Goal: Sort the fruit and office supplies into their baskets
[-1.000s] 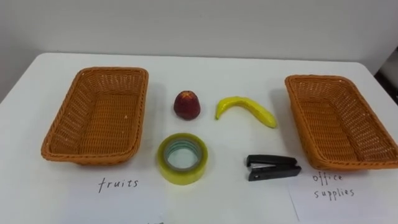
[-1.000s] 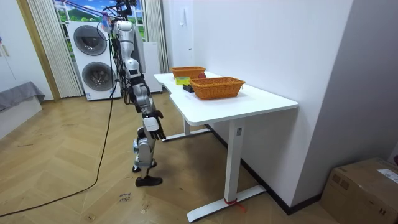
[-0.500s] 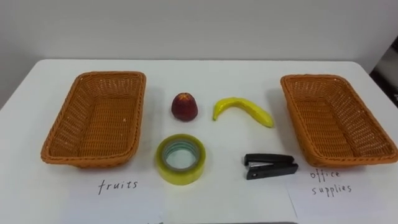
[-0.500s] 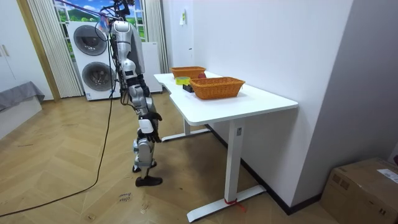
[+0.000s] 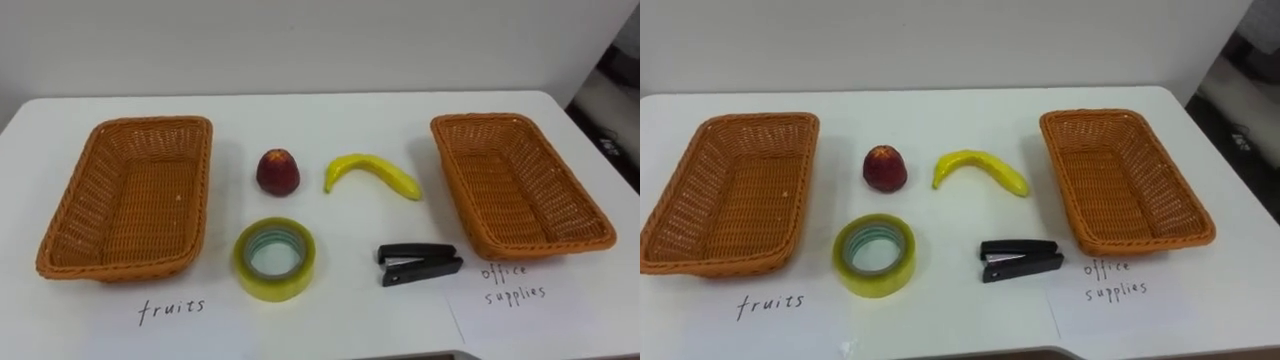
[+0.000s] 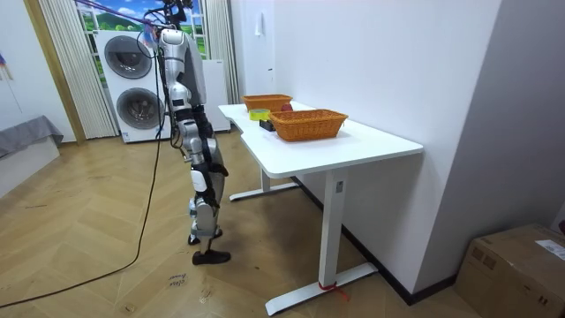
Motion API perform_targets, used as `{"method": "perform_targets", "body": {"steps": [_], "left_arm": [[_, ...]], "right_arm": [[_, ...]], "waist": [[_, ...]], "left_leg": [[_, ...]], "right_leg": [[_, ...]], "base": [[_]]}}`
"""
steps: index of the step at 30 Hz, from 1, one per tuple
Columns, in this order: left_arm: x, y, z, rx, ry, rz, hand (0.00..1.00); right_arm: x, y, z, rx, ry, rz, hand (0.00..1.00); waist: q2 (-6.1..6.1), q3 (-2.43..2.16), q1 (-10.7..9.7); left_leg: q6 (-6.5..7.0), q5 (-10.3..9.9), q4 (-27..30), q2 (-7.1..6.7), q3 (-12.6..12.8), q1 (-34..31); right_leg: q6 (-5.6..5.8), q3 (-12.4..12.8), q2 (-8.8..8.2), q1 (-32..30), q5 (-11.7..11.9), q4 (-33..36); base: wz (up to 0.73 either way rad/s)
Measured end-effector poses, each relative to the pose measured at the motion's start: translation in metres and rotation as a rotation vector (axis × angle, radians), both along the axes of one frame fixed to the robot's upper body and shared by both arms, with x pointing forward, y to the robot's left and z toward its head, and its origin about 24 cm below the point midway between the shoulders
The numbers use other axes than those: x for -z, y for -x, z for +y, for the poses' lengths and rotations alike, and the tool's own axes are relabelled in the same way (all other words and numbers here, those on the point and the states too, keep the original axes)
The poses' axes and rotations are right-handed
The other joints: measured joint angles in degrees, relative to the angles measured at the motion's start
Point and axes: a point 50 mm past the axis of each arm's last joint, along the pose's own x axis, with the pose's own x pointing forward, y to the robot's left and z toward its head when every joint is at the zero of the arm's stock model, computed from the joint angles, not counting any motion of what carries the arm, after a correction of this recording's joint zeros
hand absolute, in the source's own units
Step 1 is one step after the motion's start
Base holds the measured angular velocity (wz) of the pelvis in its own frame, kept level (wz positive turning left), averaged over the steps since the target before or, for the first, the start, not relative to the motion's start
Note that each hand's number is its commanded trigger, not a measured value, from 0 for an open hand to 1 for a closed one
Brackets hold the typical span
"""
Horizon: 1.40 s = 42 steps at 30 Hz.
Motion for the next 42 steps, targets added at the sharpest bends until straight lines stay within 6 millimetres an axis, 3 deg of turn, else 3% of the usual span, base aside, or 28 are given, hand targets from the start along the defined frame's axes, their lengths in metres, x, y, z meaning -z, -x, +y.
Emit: {"method": "perform_targets", "body": {"steps": [5,12,16,24,29,32,38,42], "left_arm": [[-0.004,-0.003,0.01,-0.01,-0.028,-0.024,0.0],[-0.005,-0.006,0.011,-0.011,-0.035,-0.041,0.0],[-0.007,-0.008,0.015,-0.002,-0.051,-0.061,0.0],[-0.007,-0.005,0.012,-0.005,-0.043,-0.057,0.0],[-0.007,0.003,0.012,-0.01,-0.044,-0.032,0.0],[-0.007,0.005,0.013,0.006,-0.049,-0.023,0.0],[-0.008,0.002,0.014,0.069,-0.058,-0.006,0.0],[-0.007,-0.001,0.013,0.068,-0.053,-0.008,0.0]], "right_arm": [[-0.021,-0.022,-0.038,0.047,0.162,-0.048,0.0],[-0.053,-0.057,-0.063,0.088,0.328,-0.15,0.0],[-0.077,-0.075,-0.078,0.092,0.453,-0.182,0.0],[-0.105,-0.095,-0.083,0.02,0.622,-0.154,0.0],[-0.163,-0.126,-0.089,-0.028,0.852,-0.325,0.0],[-0.188,-0.139,-0.091,-0.063,1.0,-0.369,0.0],[-0.224,-0.148,-0.084,-0.096,1.214,-0.402,0.0],[-0.237,-0.156,-0.08,-0.091,1.242,-0.468,0.0]], "waist": [[-0.55,-0.02,-0.5],[-1.31,-0.29,-1.1],[-1.45,-0.22,-1.4],[-1.35,-0.18,-1.5],[-1.61,-0.03,-1.5],[-2.47,0.13,-1.5],[-2.77,0.12,-0.7],[-2.14,-0.09,-0.2]], "left_leg": [[0.01,0.0,-0.1,-0.06,0.2,0.1],[0.01,0.0,-0.1,-0.03,0.6,-0.7],[0.03,0.0,-0.1,-0.05,0.6,-1.1],[0.08,0.0,-0.9,-0.08,0.7,-1.2],[0.08,0.0,-0.8,-0.16,0.6,-1.1],[0.08,0.0,-0.3,-0.12,0.4,-1.3],[0.08,0.0,-0.3,-0.09,0.3,-2.4],[0.09,0.0,-0.4,-0.04,0.4,-2.5]], "right_leg": [[0.04,0.1,-0.05,-0.2,0.0,0.1],[0.0,0.7,0.02,-1.3,-0.1,0.4],[0.01,1.0,0.08,-1.9,-0.1,1.0],[0.0,2.3,0.26,-2.8,-0.1,2.1],[-0.07,2.4,0.35,-3.1,-0.1,1.9],[-0.09,1.9,0.31,-3.0,-0.2,1.9],[-0.11,1.6,0.27,-4.1,-0.1,1.9],[-0.13,1.5,0.27,-4.1,-0.1,2.2]], "base": [[-0.01],[-0.03],[-0.02],[-0.08],[-0.05],[0.07],[0.01],[-0.01]]}}
